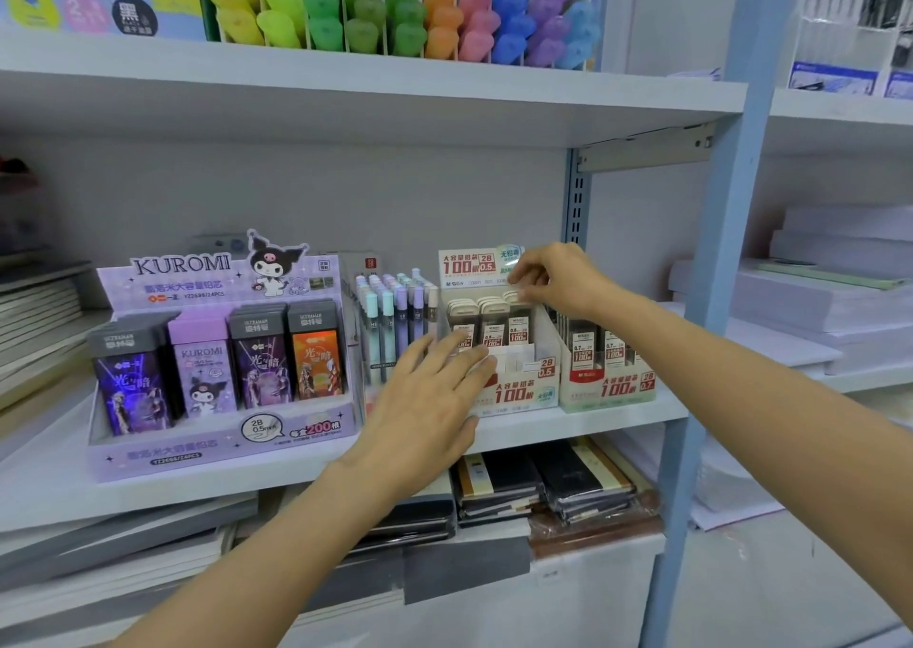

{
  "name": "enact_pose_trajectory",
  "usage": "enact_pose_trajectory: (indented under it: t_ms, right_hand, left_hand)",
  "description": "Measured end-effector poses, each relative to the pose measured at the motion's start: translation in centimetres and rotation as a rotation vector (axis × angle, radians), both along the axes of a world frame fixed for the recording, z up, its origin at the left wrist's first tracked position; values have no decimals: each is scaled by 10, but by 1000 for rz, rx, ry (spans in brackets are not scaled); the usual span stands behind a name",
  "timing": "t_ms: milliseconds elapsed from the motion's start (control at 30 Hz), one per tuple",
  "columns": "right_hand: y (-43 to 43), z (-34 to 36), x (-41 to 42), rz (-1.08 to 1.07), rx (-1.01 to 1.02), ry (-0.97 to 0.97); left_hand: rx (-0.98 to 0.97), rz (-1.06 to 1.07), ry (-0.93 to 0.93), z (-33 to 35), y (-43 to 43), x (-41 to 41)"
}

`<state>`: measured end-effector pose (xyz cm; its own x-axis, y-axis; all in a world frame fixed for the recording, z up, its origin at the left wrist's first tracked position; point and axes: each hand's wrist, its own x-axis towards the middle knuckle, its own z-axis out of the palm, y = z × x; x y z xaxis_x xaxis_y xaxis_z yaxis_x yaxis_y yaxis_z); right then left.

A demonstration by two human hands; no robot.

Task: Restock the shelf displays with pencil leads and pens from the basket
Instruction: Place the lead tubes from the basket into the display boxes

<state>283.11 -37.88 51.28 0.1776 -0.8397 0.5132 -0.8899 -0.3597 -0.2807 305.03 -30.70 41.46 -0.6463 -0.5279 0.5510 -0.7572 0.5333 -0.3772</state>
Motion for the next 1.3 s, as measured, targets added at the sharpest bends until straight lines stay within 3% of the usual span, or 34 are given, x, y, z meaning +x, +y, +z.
enact_pose_trajectory:
  t_ms: [167,267,333,500,667,800,933,1033,1133,1300]
  right_hand:
    - [14,-3,9,-52,-128,61]
    - [45,-19,31,137,-334,-23]
    - [71,-45,55,319,-320,-92]
    - [107,-162,122,626,172,-76]
    - [108,-310,167,649,707,34]
    - [111,-428,190,602,1020,141]
    - [126,-522,202,453,1267,155]
    - [146,-567,213,310,1397,-81]
    - [162,-594,236,200,1402,-313]
    - [174,-616,258,-34,1333,-448]
  left_hand:
    - [-66,-48,56,-8,16,7]
    - [-161,-191,241,-39,29,25]
    - [-190,-253,343,-76,40,42]
    - [153,-158,288,-205,64,100]
    - [844,133,53,-331,86,158]
    - [1174,320,-89,-399,113,190]
    - [1255,365,-25,-430,137,201]
    - [1225,360,53,-443,146,202]
    - [1224,355,126,-451,150,204]
    - [1216,359,300,-458,155,208]
